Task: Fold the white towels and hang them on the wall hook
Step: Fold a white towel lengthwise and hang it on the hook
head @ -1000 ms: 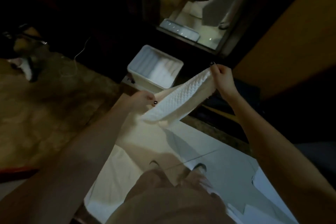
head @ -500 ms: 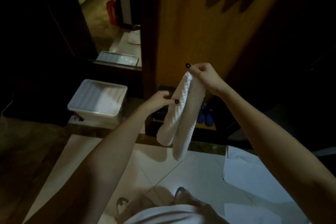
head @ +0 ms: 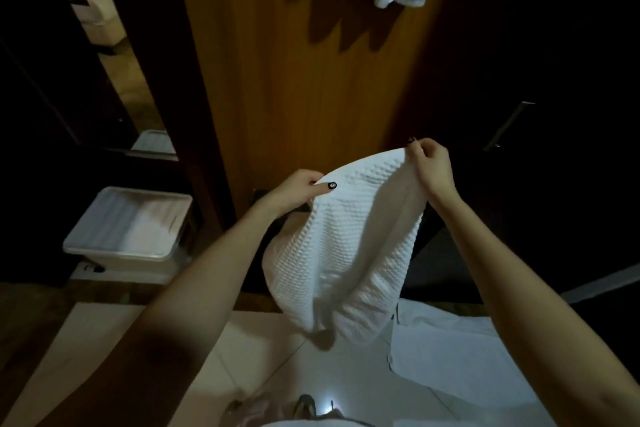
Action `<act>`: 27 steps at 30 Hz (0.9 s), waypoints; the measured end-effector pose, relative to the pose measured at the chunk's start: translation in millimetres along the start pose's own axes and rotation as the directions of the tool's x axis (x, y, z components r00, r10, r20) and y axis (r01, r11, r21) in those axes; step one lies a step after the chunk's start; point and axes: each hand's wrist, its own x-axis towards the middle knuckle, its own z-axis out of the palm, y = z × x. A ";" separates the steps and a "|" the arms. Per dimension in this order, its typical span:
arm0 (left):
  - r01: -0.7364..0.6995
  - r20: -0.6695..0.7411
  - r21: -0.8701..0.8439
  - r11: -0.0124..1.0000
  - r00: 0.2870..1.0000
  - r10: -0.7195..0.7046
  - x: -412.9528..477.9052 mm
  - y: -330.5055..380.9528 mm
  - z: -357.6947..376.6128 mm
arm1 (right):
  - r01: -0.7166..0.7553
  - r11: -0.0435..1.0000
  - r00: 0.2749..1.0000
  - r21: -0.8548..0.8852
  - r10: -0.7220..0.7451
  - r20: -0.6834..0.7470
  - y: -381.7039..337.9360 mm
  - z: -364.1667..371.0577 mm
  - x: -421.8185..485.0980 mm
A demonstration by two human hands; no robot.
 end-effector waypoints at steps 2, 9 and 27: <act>-0.044 -0.011 0.012 0.999 0.999 0.044 14.1 21.5 2.7 | 0.053 0.999 0.998 0.006 -0.053 0.032 -0.5 -13.2 0.9; -0.283 0.104 0.066 0.957 0.956 0.275 36.6 99.7 2.4 | 0.102 0.984 0.897 0.148 -0.155 0.414 -23.7 -23.8 -2.8; 0.032 0.232 0.186 0.982 0.970 -0.075 9.3 25.7 -59.0 | -0.047 0.929 0.996 0.366 0.015 0.091 -66.5 -21.0 45.6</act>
